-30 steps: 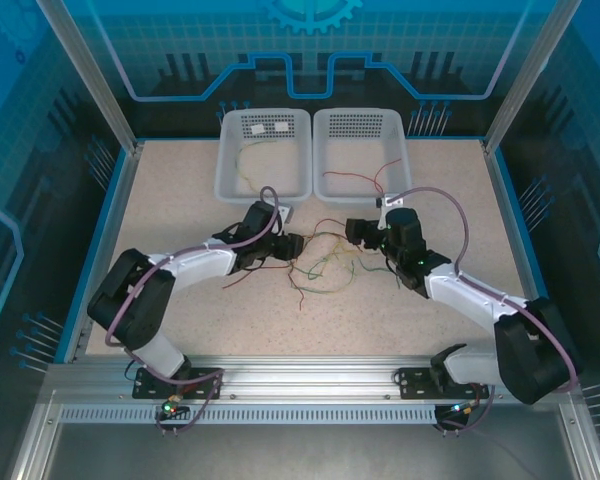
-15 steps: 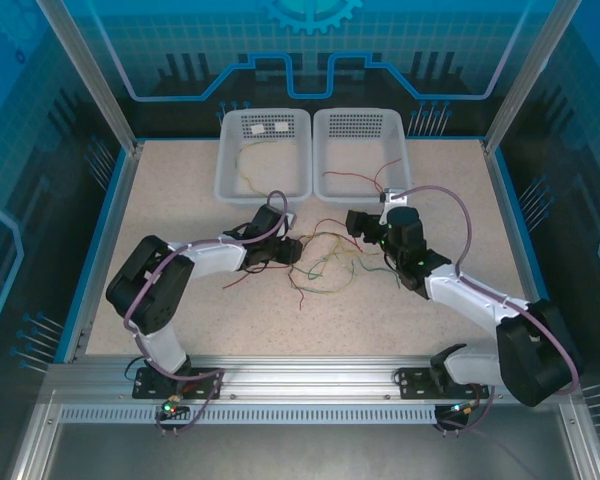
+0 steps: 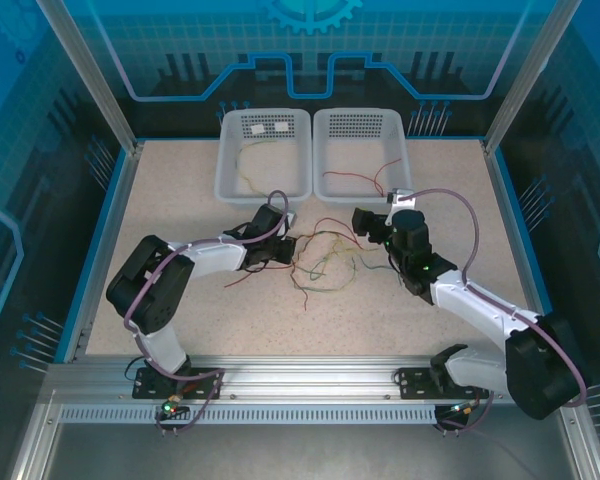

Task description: Untangle the cables

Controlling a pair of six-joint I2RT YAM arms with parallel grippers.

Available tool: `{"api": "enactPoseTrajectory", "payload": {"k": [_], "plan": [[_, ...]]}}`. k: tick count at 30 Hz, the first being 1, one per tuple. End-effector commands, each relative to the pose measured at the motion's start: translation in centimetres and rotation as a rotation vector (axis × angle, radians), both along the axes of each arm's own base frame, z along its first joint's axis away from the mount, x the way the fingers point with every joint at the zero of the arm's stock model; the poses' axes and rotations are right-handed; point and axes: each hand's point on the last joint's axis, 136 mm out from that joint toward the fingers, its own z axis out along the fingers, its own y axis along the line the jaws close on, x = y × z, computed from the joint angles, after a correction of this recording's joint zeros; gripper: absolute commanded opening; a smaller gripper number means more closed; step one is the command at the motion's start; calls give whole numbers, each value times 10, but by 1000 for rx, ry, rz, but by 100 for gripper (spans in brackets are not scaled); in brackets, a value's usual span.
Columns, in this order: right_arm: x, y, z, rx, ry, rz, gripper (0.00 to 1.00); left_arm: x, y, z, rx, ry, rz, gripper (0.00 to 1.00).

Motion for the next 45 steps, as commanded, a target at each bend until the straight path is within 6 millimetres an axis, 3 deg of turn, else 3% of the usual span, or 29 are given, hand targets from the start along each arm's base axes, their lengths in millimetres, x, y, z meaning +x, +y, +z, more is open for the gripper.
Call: {"api": "enactPoseTrajectory", "payload": {"k": [1, 12, 27, 34, 39, 45], "plan": [[-3, -3, 2, -3, -12, -22, 88, 5, 2, 16, -8, -43, 11, 0], [-4, -2, 7, -12, -22, -15, 88, 1, -1, 67, -63, -158, -5, 0], [-5, 50, 13, -23, -44, 215, 88, -19, -5, 137, -123, -345, -69, 0], [-6, 61, 15, -25, -50, 248, 88, -25, -5, 155, -153, -397, -80, 0], [-18, 88, 24, -38, -88, 402, 87, -30, -9, 167, -185, -428, -116, 0], [-16, 89, 31, -1, -93, 386, 87, -39, -13, 199, -237, -510, -158, 0]]}}
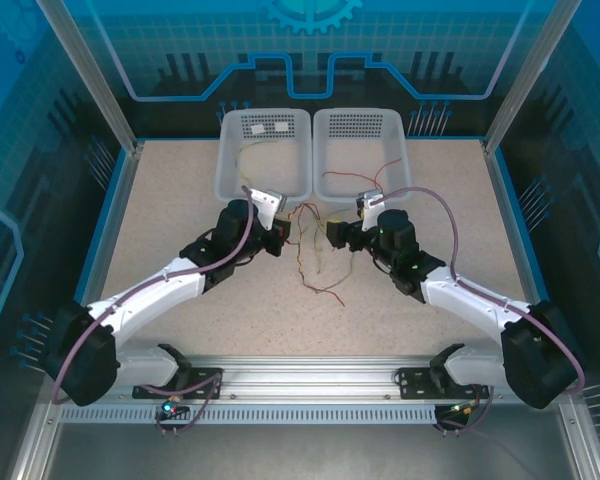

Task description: Untangle the cables

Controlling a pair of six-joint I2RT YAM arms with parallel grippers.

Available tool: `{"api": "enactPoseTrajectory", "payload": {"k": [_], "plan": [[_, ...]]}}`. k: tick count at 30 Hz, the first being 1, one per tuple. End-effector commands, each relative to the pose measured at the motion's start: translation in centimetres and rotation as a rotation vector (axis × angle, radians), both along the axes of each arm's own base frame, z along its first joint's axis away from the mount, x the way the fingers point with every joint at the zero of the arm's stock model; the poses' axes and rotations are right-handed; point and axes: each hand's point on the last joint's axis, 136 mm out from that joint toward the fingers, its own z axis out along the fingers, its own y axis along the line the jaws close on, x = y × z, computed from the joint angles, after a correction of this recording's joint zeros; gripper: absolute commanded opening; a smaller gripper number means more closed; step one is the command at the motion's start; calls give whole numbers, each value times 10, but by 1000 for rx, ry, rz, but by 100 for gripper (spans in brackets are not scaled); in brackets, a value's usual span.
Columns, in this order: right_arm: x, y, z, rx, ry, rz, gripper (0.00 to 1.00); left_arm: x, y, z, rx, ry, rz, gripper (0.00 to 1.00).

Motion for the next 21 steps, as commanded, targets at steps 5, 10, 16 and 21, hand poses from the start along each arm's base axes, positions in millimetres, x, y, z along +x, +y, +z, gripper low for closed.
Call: {"api": "enactPoseTrajectory", "payload": {"k": [5, 10, 16, 21], "plan": [[5, 1, 33, 62, -87, -29, 86, -16, -12, 60, -71, -144, -103, 0], [0, -14, 48, 82, -133, -80, 86, -18, -8, 71, -50, -166, -98, 0], [-13, -18, 72, 103, -197, -48, 87, -18, 1, 89, -73, -200, -53, 0], [-22, -24, 93, 88, -268, -39, 87, -17, 11, 105, -59, -235, -7, 0]]}}
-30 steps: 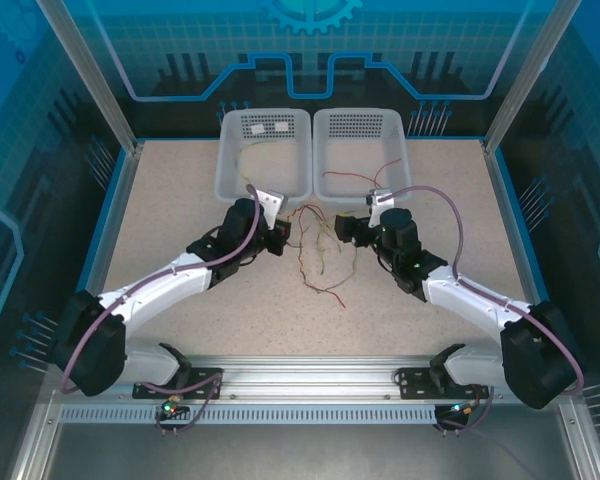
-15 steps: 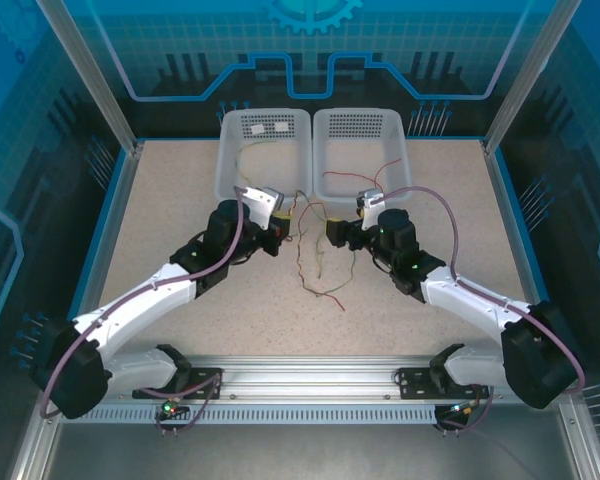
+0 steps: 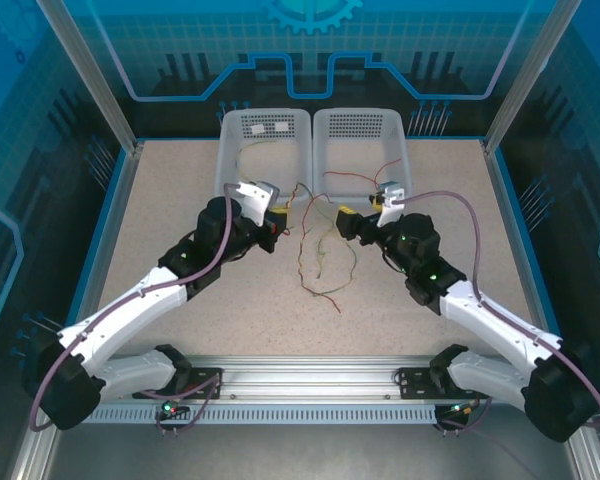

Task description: Untangle the cables

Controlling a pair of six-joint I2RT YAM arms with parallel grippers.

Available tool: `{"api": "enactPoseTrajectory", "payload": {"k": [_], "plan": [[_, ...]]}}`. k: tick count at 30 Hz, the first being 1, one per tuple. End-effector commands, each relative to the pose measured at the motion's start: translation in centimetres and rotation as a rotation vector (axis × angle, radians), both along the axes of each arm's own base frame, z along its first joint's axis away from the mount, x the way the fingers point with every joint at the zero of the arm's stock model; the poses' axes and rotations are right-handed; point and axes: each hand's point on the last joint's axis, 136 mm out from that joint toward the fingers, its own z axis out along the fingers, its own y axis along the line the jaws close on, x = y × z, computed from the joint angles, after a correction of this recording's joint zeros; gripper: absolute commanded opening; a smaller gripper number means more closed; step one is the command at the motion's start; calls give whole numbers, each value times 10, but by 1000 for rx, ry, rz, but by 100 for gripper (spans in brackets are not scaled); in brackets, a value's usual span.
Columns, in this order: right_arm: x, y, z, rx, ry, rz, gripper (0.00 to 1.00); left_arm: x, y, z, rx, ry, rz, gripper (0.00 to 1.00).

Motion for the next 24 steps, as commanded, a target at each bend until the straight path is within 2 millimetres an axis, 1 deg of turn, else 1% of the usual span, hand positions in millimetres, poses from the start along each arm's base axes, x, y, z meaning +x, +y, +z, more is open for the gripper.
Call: {"api": "enactPoseTrajectory", "payload": {"k": [1, 3, 7, 9, 13, 16, 18, 21, 23, 24], "plan": [[-4, -6, 16, -20, -63, -9, 87, 1, 10, 40, -12, -98, 51, 0], [-4, -10, 17, -25, -68, -19, 87, 0, 12, 46, -20, -117, 53, 0], [-4, -16, 19, -17, -72, -36, 87, -18, -5, 64, -63, -151, -83, 0], [-4, -20, 20, -5, -73, -49, 87, -23, -9, 73, -88, -160, -122, 0], [-7, -23, 22, 9, -83, -51, 87, -29, -7, 88, -132, -183, -123, 0], [-14, -17, 29, 0, -114, 2, 88, -36, -10, 97, -170, -187, -155, 0], [-16, -21, 33, 0, -133, -10, 88, -38, -13, 99, -189, -162, -173, 0], [-20, -33, 41, 24, -170, -36, 88, -36, -19, 94, -219, -83, -226, 0], [-21, -36, 43, 55, -170, -9, 88, -36, -24, 90, -252, -39, -282, 0], [-21, -34, 42, 71, -157, 29, 88, -35, -26, 88, -270, -21, -303, 0]]}}
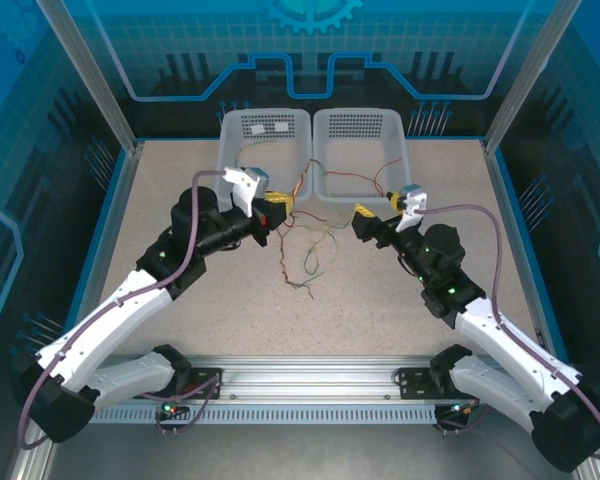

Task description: Untangle the cables

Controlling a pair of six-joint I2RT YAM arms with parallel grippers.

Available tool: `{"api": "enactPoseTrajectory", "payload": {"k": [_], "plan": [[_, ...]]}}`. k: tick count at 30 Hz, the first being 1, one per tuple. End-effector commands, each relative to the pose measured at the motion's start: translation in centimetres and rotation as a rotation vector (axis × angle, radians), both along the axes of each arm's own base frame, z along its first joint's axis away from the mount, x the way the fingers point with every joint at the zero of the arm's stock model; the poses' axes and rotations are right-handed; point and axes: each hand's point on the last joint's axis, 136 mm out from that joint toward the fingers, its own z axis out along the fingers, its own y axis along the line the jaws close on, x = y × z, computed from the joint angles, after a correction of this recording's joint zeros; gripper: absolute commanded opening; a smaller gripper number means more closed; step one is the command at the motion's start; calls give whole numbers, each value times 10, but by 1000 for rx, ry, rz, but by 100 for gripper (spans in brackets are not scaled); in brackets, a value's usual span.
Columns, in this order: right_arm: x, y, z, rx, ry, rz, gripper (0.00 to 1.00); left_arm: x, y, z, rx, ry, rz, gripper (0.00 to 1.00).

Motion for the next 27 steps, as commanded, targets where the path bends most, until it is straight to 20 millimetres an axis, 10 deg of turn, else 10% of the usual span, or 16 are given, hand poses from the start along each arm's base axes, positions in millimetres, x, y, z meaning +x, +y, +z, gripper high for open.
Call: {"api": "enactPoseTrajectory", "payload": {"k": [1, 18, 27], "plan": [[-4, 3, 11, 53, -24, 109, 88, -6, -12, 7, -86, 64, -133, 0], [-67, 100, 15, -113, -141, 697, 65, 9, -27, 0, -156, 169, -194, 0], [-60, 132, -3, -273, -216, 686, 77, 7, -30, 0, -160, 186, -214, 0]]}}
